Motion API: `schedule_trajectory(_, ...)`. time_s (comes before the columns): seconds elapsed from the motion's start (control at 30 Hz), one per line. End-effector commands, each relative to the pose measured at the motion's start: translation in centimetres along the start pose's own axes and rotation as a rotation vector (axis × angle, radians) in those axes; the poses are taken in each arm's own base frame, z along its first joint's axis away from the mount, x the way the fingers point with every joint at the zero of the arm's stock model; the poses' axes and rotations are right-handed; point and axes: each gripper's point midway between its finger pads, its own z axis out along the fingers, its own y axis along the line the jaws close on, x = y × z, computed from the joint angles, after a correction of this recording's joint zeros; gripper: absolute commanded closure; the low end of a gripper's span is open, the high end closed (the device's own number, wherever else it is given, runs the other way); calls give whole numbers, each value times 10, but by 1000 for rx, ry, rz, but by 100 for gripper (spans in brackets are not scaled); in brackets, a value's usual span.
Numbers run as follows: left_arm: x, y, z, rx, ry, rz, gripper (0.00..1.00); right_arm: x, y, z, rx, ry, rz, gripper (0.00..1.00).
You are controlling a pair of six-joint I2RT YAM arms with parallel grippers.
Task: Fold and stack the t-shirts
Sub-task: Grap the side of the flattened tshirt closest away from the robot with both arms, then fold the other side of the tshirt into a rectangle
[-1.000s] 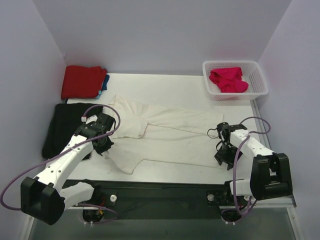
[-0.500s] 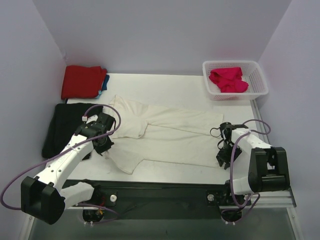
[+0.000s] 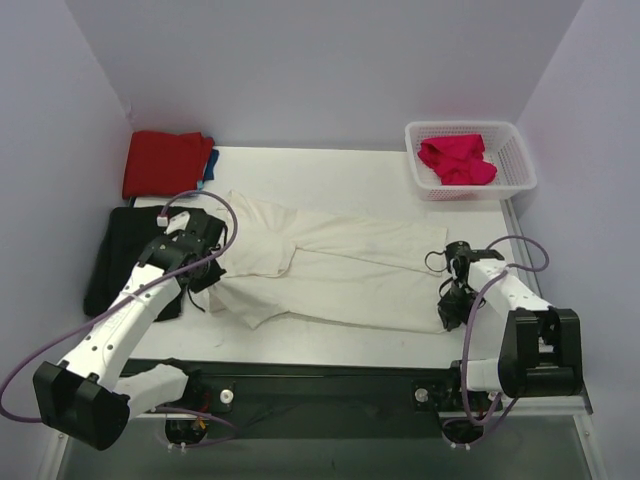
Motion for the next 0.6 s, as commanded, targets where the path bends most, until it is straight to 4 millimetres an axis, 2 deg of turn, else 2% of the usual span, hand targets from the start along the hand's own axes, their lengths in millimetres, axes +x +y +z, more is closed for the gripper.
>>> schedule_trajectory(0.0,-25,-7,-18,29,-77,2,100,-22,-3,-22,1,-84,33,100)
schedule_trajectory(0.33,-61,-35,-16,36,-151,26,100,-55,12,-42,-22,-154,41,100)
schedule_trajectory(0.57,-95,-58,-5,38,-201,20,100,-82,25,-39,-29,-161,70,100)
